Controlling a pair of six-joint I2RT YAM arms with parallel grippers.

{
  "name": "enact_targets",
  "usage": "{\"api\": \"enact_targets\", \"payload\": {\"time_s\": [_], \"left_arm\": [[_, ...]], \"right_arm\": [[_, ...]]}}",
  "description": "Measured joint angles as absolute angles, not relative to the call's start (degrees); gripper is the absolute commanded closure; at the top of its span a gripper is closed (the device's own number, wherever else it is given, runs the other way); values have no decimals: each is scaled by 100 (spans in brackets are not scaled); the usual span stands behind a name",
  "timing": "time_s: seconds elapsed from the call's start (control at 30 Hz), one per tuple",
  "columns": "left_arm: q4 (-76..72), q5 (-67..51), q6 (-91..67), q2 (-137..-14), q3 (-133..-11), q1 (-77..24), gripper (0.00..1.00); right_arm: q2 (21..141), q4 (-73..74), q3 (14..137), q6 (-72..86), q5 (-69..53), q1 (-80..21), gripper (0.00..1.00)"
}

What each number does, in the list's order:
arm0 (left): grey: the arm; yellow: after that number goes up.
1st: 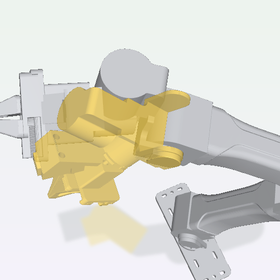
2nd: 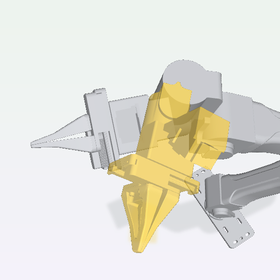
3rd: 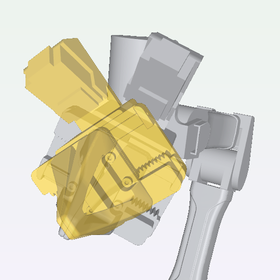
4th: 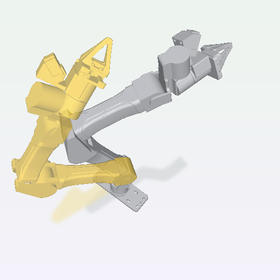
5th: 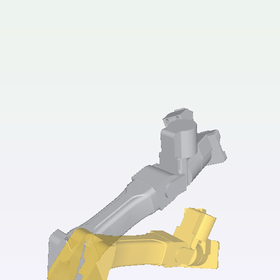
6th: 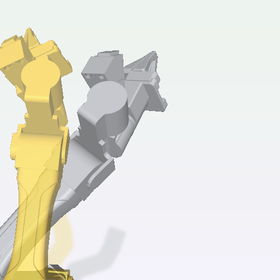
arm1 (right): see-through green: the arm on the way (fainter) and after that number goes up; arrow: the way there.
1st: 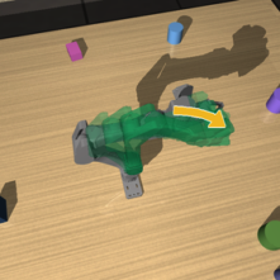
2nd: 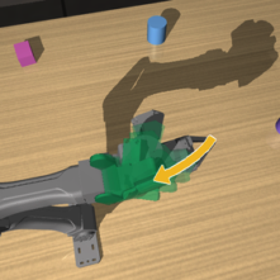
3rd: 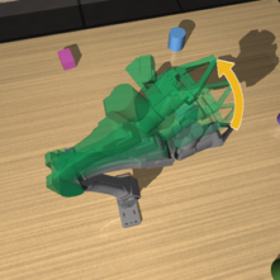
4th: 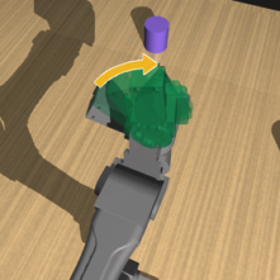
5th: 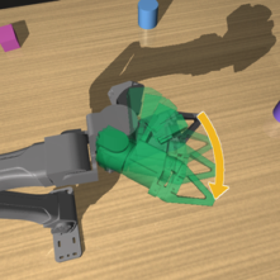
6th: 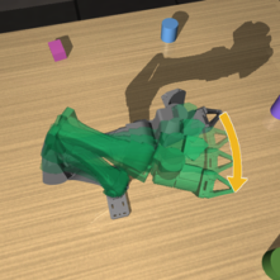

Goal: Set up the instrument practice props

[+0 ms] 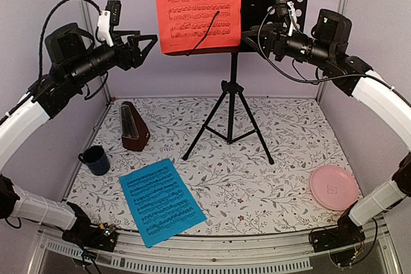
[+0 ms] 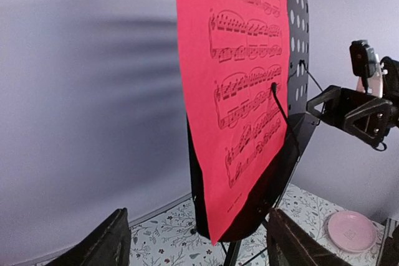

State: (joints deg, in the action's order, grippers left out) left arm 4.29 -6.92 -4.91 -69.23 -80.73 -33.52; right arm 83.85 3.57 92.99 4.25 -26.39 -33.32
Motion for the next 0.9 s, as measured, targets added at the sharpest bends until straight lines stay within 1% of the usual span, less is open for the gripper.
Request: {"api": "enact_targets", "payload": {"time_s": [0.17, 0.33, 0.5, 0.7, 0.9], "left_arm": [[652, -303, -727, -6556, -7415, -3352, 24], [1138, 27, -1236, -6145, -6386, -3352, 24], [1389, 21, -1887, -5975, -5304, -3352, 20], [1581, -82, -2528, -6093, -4176, -3358, 19], [1525, -165, -2858, -6202, -3413, -3417, 18]], "right_arm": [[8001, 231, 8862, 410, -2956, -3339, 19], [7312, -60, 7806, 513, -3332, -3365, 17], [6971, -423, 6692, 790, -3662, -3489, 15], [7314, -580, 5763, 1083, -3706, -3889, 15], [8215, -832, 5328, 1253, -3774, -4412, 16]]}}
